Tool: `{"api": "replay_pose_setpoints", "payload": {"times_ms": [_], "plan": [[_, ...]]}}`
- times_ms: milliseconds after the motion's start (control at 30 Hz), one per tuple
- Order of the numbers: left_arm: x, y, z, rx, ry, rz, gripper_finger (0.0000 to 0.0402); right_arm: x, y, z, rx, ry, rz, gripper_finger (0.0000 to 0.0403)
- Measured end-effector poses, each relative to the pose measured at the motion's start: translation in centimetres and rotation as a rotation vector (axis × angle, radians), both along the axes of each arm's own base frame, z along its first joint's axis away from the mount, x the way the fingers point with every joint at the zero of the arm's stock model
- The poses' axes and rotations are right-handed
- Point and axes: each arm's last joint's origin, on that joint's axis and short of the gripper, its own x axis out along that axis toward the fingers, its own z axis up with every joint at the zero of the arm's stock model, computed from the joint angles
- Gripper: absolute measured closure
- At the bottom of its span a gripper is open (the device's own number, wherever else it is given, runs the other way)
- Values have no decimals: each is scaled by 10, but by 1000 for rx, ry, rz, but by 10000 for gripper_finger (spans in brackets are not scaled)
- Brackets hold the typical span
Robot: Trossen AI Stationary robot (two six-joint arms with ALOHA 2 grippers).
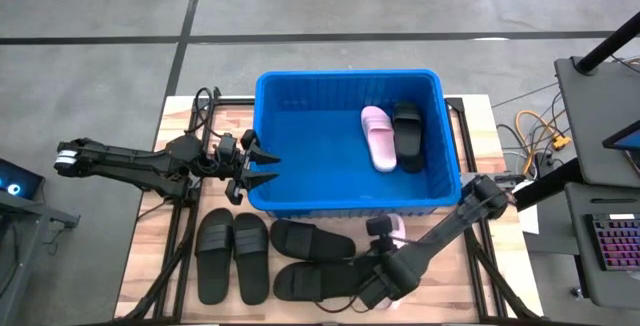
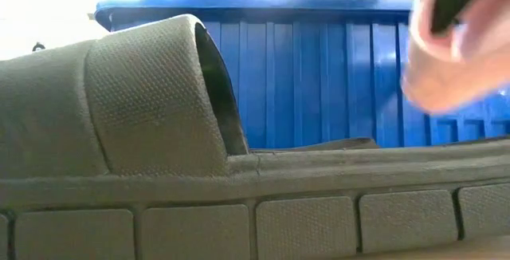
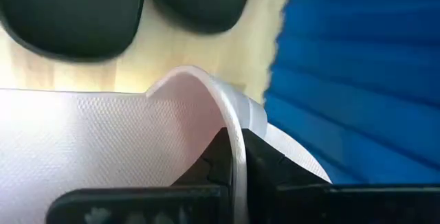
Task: Pick and place slides into bin
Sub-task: Put the pink slide into the blue container
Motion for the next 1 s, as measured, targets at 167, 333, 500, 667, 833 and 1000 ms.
{"api": "replay_pose_setpoints", "payload": {"times_ms": [167, 333, 500, 667, 833, 1000], "plan": [[0, 0, 0, 0, 0, 0, 217, -4, -8, 50, 75, -162, -2, 394], [0, 0, 0, 0, 0, 2, 217, -3, -28, 102, 159, -425, -45, 394], [0, 0, 0, -2, -1, 11, 217, -4, -61, 150, 192, -658, -23, 394], [0, 1, 0, -9, -4, 38, 217, -11, -106, 178, 143, -732, -3, 394], [-2, 2, 7, -25, -74, 84, 217, -21, -160, 188, 129, -689, -34, 394], [-4, 5, 12, -55, -127, 173, 217, -26, -204, 188, 37, -628, 29, 394]]}}
